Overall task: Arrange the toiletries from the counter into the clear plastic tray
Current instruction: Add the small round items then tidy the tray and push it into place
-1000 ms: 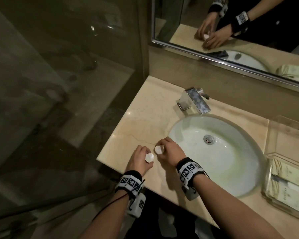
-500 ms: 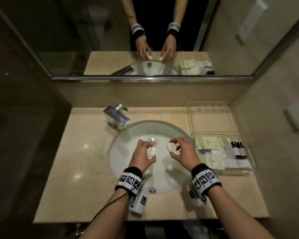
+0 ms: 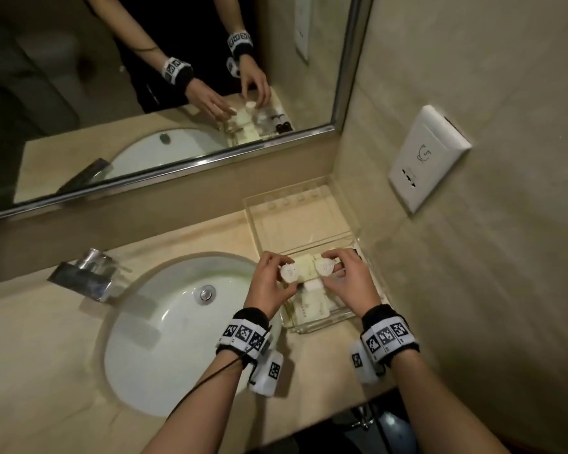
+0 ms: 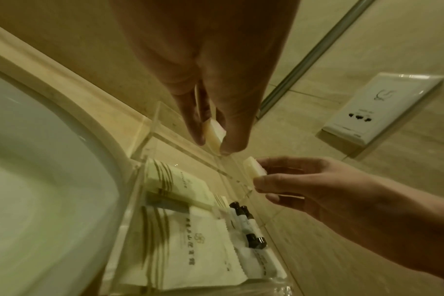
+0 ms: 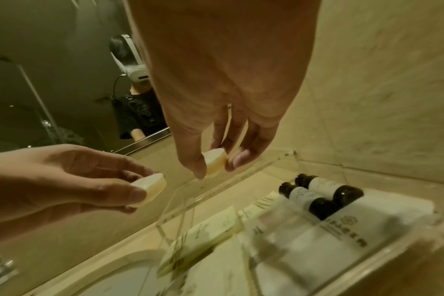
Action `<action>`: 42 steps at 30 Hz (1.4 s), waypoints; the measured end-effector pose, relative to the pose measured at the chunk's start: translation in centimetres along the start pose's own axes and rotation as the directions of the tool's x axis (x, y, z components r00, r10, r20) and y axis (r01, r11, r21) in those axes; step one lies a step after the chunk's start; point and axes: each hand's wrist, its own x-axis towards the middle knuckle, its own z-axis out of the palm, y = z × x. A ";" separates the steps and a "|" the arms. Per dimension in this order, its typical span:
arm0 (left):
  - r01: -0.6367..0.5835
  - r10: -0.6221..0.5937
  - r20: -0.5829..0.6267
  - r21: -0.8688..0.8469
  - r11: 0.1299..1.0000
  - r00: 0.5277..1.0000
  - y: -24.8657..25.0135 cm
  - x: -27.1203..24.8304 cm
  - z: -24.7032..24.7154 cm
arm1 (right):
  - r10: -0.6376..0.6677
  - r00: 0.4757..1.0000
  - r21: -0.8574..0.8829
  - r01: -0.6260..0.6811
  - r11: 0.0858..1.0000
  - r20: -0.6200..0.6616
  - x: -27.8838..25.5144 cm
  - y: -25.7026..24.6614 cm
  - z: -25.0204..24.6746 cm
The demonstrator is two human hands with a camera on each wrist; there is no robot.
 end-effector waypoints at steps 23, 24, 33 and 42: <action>0.194 -0.201 0.009 0.225 0.955 0.979 -0.6 5.4 5.0 | 0.286 0.950 -0.248 -0.308 0.919 -0.121 6.2 3.4 1.5; 0.187 -0.194 0.007 0.229 0.955 0.981 -0.5 5.5 5.2 | 0.281 0.952 -0.254 -0.303 0.919 -0.122 6.2 3.4 1.4; 0.122 -0.126 0.004 0.219 0.968 0.992 0.5 7.0 8.1 | 0.203 0.975 -0.221 -0.218 0.951 -0.092 5.8 3.6 0.5; 0.110 -0.094 -0.060 0.419 0.901 0.994 0.1 7.5 10.1 | 0.106 0.993 -0.187 -0.116 0.976 -0.061 5.8 4.7 0.6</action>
